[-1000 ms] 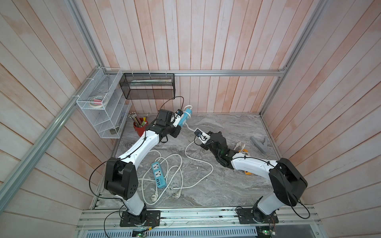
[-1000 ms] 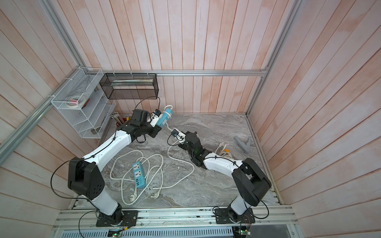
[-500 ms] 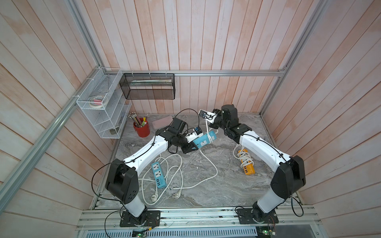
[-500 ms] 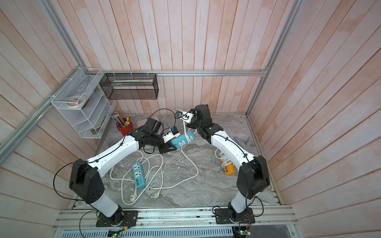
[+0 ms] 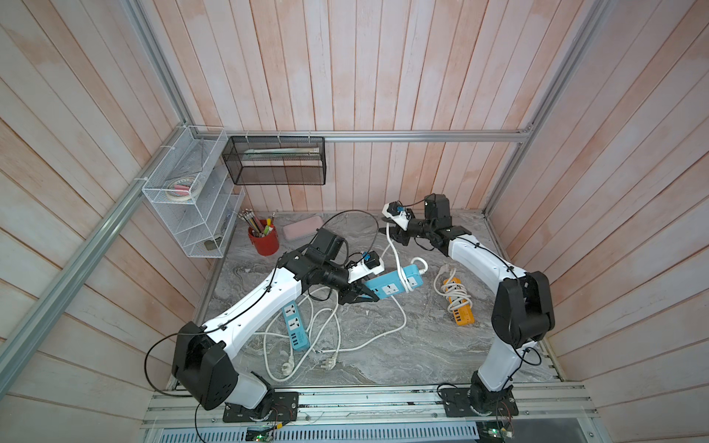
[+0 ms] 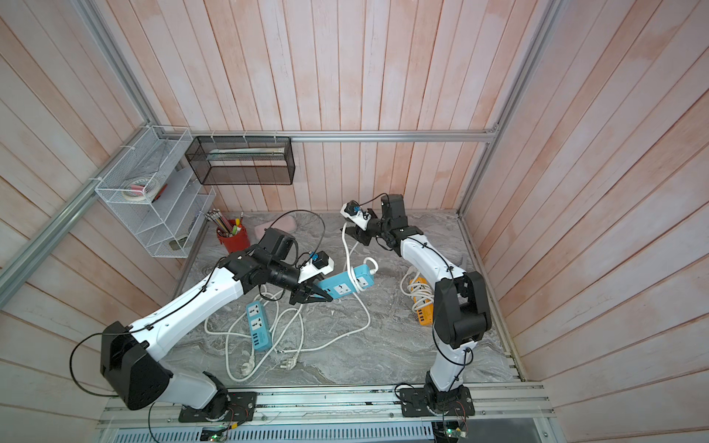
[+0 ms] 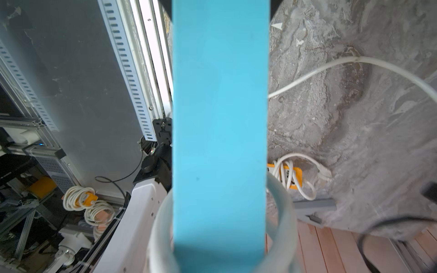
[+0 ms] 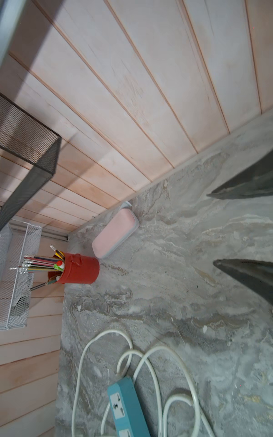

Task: Wrap the cord around the power strip
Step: Wrap the power cord around the power strip.

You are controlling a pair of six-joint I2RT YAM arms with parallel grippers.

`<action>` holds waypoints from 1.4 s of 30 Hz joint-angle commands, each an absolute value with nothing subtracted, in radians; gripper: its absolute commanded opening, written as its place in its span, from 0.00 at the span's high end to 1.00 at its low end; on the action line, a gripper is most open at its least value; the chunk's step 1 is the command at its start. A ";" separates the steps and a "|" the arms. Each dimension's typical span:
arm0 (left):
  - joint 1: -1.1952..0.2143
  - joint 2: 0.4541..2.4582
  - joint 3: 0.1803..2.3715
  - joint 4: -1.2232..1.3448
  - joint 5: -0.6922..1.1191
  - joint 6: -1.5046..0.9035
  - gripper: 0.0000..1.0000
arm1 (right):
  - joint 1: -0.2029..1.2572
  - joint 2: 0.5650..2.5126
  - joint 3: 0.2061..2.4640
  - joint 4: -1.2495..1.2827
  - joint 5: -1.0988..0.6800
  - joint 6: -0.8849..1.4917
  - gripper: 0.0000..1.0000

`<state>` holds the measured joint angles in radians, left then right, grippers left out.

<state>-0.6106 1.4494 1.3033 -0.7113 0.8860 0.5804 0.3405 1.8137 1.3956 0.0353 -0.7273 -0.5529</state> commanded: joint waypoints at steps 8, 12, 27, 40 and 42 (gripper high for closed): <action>-0.586 1.387 1.248 -0.380 0.909 0.426 1.00 | 0.393 1.855 1.187 0.580 -0.495 0.004 0.45; -0.574 1.373 1.227 -0.293 0.872 0.362 1.00 | 0.423 1.887 1.119 0.708 -0.428 0.107 0.45; -0.522 1.339 1.197 -0.152 0.770 0.249 1.00 | 0.477 1.979 1.117 0.605 -0.231 0.131 0.71; -0.242 1.407 1.310 -0.089 0.525 0.016 1.00 | 0.590 1.858 1.039 0.323 0.087 -0.229 1.00; -0.199 1.428 1.338 -0.159 0.466 0.040 1.00 | 0.590 1.821 1.008 0.324 0.156 -0.263 1.00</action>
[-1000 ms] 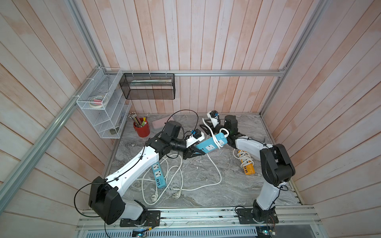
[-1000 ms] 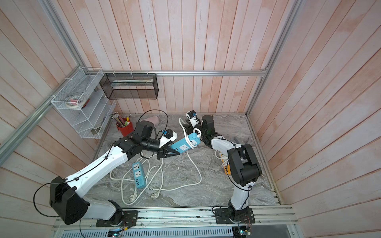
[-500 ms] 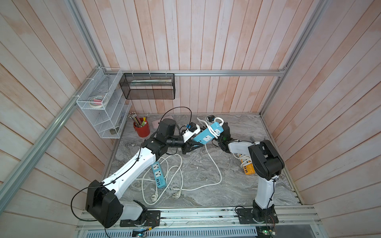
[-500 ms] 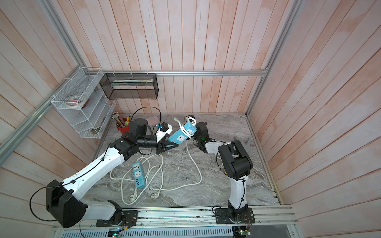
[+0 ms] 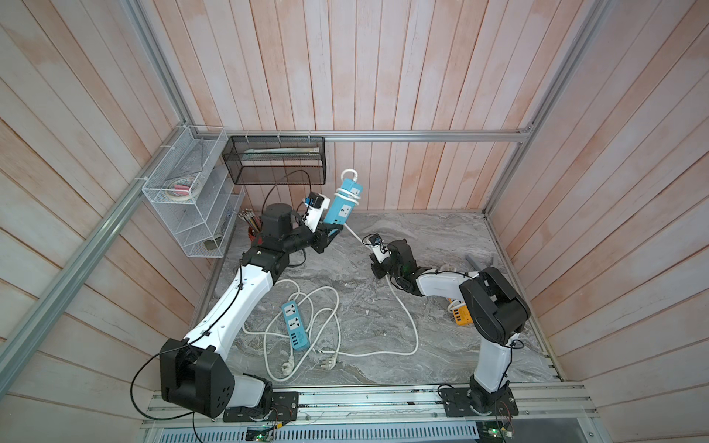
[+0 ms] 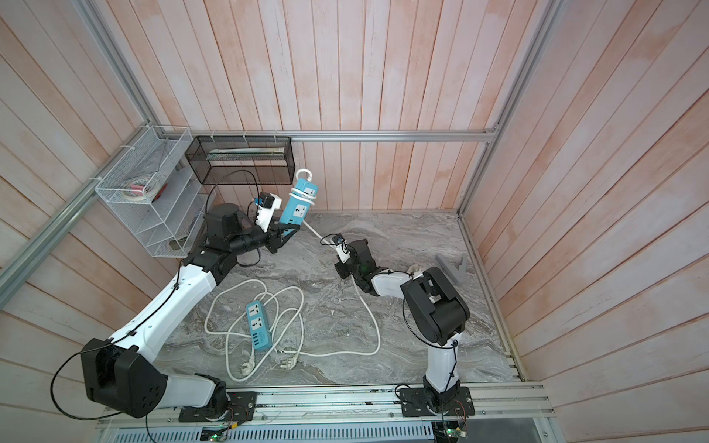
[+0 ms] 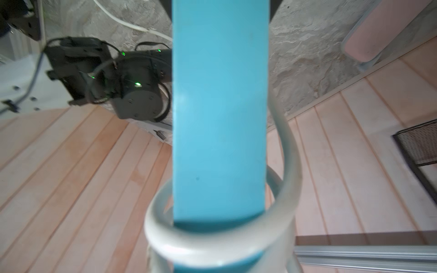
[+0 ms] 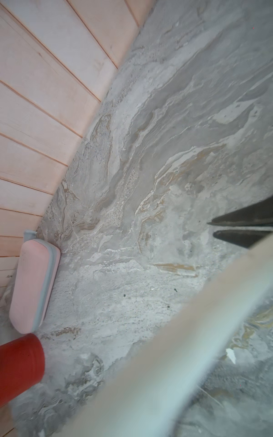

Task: Wrap the cord around the power strip
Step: Wrap the power cord around the power strip.

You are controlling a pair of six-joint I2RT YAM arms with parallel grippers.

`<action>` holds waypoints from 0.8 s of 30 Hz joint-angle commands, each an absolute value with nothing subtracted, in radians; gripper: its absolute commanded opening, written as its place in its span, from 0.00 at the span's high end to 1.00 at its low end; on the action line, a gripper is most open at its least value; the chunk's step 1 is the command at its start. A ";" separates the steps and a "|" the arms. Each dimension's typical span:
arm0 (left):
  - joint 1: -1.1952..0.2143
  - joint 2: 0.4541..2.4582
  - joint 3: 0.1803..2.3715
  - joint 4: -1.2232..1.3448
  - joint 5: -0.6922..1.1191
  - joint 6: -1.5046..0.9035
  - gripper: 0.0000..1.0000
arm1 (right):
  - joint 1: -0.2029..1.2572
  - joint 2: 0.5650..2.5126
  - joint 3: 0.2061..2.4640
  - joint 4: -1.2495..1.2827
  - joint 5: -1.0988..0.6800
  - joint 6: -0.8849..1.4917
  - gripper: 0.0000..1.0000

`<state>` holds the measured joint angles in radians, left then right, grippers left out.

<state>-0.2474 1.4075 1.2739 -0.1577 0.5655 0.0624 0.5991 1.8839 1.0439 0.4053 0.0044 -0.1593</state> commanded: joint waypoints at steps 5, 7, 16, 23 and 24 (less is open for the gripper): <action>-0.125 1.463 1.359 -0.277 0.303 0.095 1.00 | 0.604 1.729 0.967 0.316 0.301 -0.380 1.00; -0.122 1.479 1.367 -0.304 0.241 0.125 1.00 | 0.628 1.691 0.961 0.335 0.362 -0.462 1.00; -0.213 1.632 1.380 -0.451 0.043 0.275 1.00 | 0.696 1.494 1.026 0.445 0.233 -0.758 1.00; -0.374 1.719 1.386 -0.556 0.140 0.416 1.00 | 0.657 1.532 1.305 0.302 0.031 -0.810 1.00; -0.407 1.728 1.391 -0.587 0.171 0.452 1.00 | 0.641 1.557 1.360 0.262 0.004 -0.811 1.00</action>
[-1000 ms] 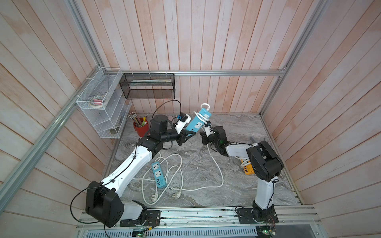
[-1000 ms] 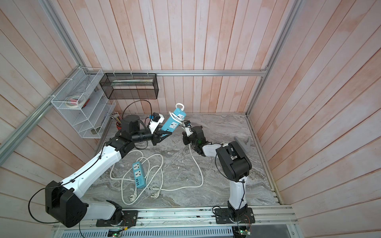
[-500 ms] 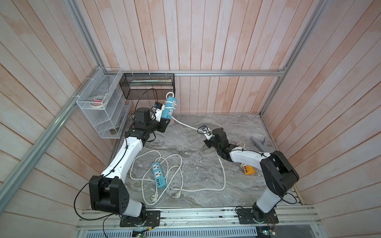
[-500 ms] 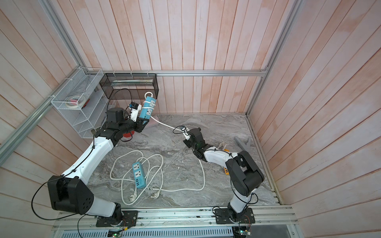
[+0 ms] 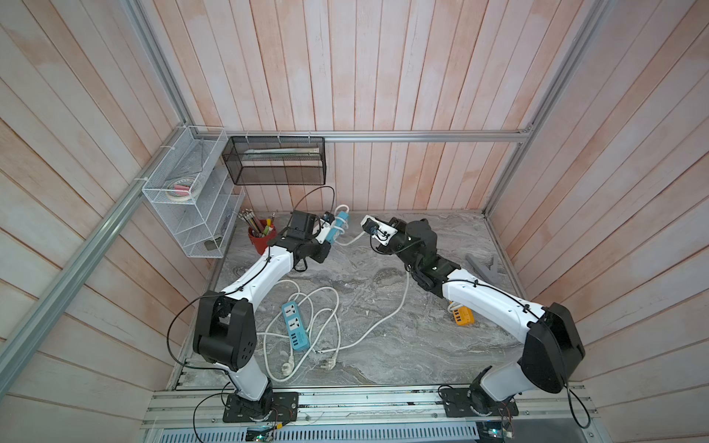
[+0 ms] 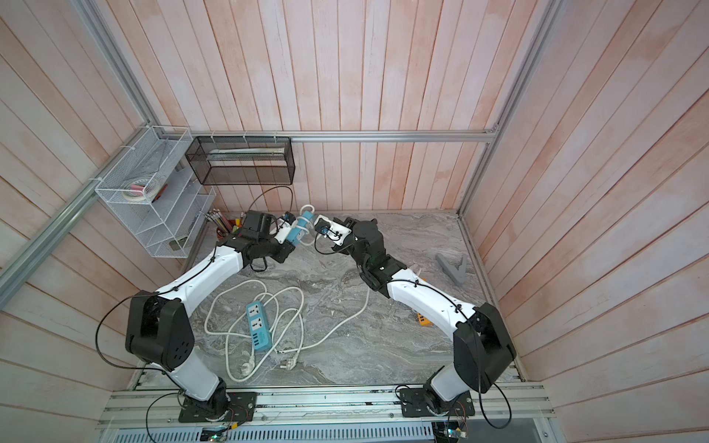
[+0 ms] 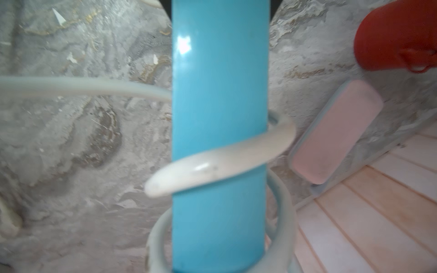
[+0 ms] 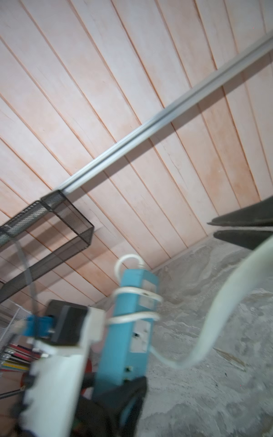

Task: Wrap the cord around the power strip
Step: Wrap the power cord around the power strip.

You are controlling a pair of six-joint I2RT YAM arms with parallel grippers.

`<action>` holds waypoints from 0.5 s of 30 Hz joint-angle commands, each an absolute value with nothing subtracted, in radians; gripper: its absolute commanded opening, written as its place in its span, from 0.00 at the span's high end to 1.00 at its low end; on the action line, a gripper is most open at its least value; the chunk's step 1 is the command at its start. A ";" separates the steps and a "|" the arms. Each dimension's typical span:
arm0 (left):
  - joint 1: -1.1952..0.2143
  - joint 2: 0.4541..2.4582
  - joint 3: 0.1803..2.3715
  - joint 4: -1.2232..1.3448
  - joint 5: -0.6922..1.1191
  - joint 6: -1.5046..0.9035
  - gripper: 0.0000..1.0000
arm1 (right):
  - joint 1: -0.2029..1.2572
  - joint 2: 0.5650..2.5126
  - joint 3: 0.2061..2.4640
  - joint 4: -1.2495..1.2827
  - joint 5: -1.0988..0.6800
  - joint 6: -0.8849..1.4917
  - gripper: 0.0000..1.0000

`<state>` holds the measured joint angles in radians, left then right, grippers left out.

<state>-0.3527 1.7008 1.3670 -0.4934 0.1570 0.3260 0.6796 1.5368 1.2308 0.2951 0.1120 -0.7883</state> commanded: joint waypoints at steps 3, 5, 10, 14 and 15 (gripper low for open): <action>-0.479 1.743 1.394 -0.662 0.262 0.513 1.00 | 0.591 1.635 1.491 0.167 -0.048 -0.819 1.00; -0.517 1.755 1.410 -0.704 0.318 0.523 1.00 | 0.546 1.685 1.585 0.101 -0.112 -0.791 1.00; -0.646 1.755 1.433 -0.844 0.539 0.630 1.00 | 0.444 1.862 1.840 -0.117 -0.285 -0.770 1.00; -0.680 1.704 1.435 -0.881 0.754 0.662 1.00 | 0.376 1.953 1.908 -0.186 -0.425 -0.711 1.00; -0.680 1.682 1.428 -0.878 0.797 0.671 1.00 | 0.357 1.968 1.907 -0.189 -0.468 -0.674 1.00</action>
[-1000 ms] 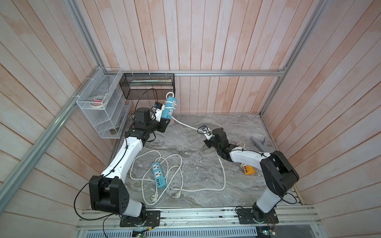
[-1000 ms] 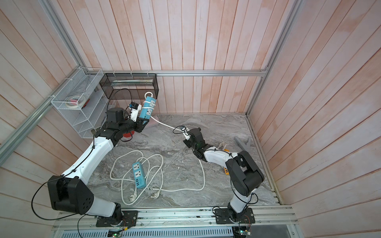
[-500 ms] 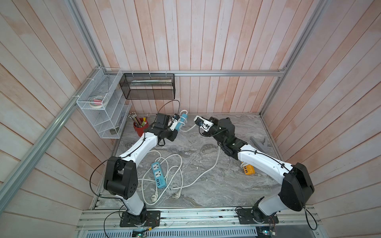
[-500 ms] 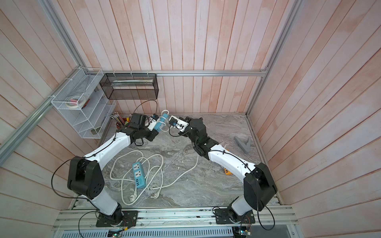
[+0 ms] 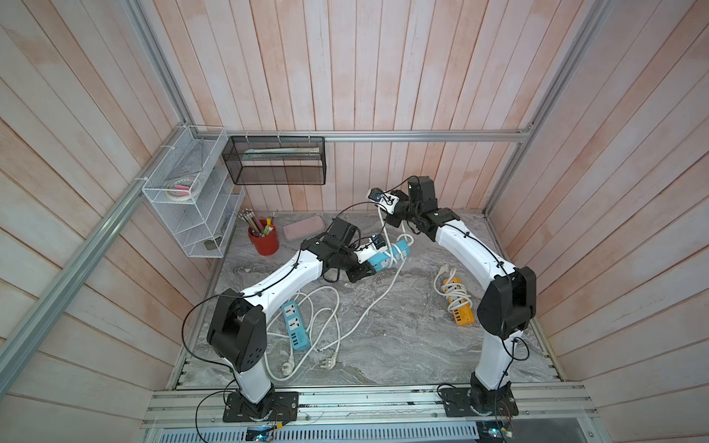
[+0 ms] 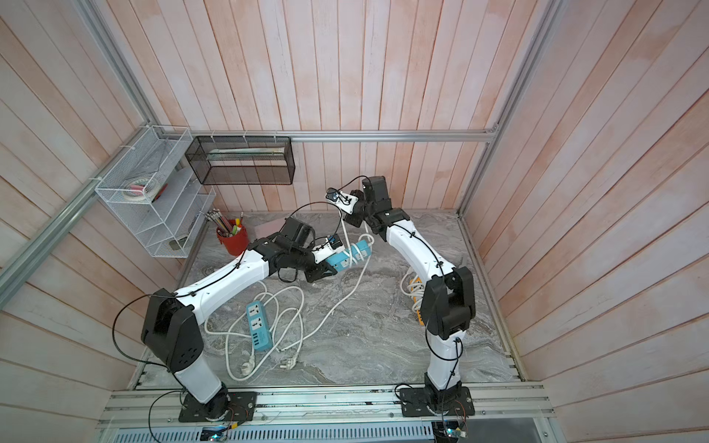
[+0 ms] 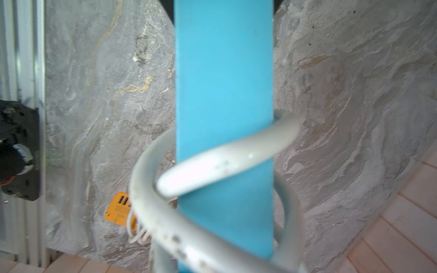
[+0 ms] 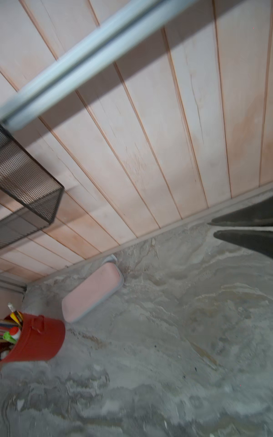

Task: Wrap the cord around the power strip
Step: Wrap the power cord around the power strip.

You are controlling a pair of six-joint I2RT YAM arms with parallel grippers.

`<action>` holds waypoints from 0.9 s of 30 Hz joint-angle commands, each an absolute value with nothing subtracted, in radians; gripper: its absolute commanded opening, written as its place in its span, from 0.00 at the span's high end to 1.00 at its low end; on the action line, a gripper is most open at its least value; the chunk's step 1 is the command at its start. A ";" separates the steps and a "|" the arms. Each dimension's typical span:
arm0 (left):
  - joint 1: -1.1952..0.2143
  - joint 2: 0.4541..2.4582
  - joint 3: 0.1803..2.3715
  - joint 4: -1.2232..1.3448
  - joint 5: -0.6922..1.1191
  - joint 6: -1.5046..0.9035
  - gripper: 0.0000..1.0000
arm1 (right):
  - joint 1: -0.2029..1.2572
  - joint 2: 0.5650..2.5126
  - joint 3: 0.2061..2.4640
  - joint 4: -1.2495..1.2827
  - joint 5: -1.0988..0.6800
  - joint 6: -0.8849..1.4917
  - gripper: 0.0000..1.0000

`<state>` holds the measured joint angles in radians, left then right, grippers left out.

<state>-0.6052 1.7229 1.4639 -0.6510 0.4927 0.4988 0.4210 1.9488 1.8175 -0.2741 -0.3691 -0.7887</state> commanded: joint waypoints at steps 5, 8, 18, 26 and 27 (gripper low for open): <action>-0.641 1.576 1.399 -0.804 0.891 0.666 1.00 | 0.314 1.977 1.757 -0.031 -0.571 -0.493 0.86; -0.603 1.503 1.352 -0.666 0.934 0.607 1.00 | 0.316 1.944 1.597 0.171 -0.592 -0.373 0.71; -0.520 1.452 1.285 -0.387 0.902 0.412 1.00 | 0.369 1.913 1.269 0.533 -0.294 0.056 0.53; -0.501 1.441 1.293 -0.273 0.825 0.305 1.00 | 0.445 2.024 1.284 0.522 0.020 0.331 0.53; -0.492 1.437 1.288 -0.251 0.820 0.281 1.00 | 0.448 2.036 1.285 0.519 0.026 0.358 0.53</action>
